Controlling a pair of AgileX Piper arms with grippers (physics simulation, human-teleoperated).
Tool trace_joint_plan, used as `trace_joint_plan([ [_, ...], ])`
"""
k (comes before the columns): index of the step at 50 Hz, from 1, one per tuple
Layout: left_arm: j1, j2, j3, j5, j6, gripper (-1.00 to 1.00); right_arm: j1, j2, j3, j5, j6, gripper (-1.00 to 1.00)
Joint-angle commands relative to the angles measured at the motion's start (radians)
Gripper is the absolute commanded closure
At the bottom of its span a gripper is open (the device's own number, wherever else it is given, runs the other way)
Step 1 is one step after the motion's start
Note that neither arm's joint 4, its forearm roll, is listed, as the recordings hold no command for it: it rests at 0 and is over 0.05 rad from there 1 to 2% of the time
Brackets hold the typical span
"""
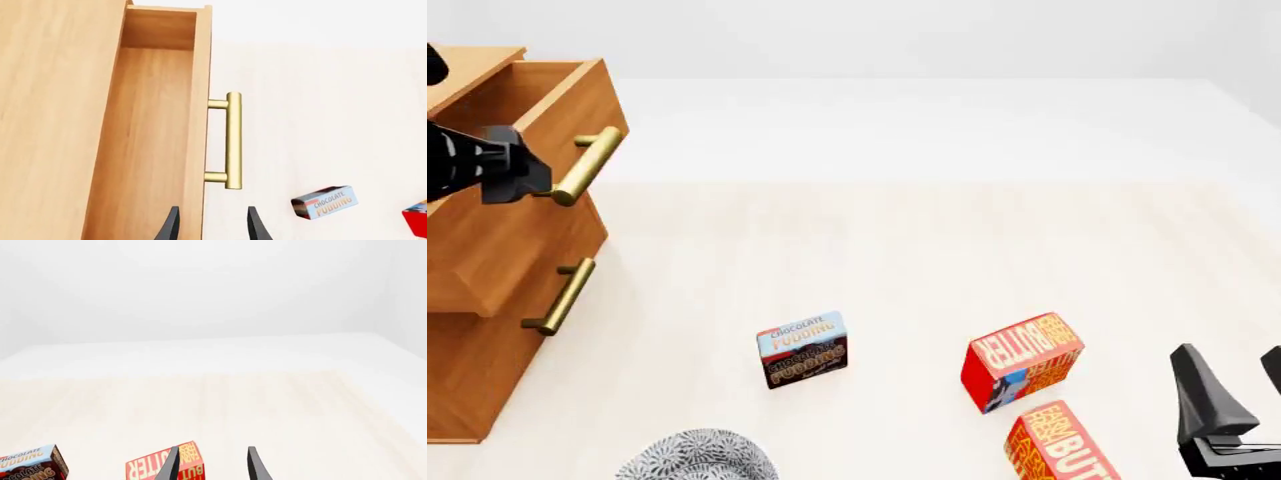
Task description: Put the chocolate pudding in the top drawer of the cabinet and close it.
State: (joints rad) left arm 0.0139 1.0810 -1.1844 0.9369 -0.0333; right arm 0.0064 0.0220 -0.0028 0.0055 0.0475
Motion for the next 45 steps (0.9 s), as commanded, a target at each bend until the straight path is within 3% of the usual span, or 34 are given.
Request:
trace_joint_plan([
  [1, -0.011, 0.014, 0.096, -0.082, -0.021, -1.00, -0.001, -0.003, 0.000, -0.001, -0.007, -1.00],
  [45, -0.188, 0.064, 0.181, -0.179, -0.052, -1.00, -0.001, -0.003, 0.000, -0.001, -0.007, -1.00],
])
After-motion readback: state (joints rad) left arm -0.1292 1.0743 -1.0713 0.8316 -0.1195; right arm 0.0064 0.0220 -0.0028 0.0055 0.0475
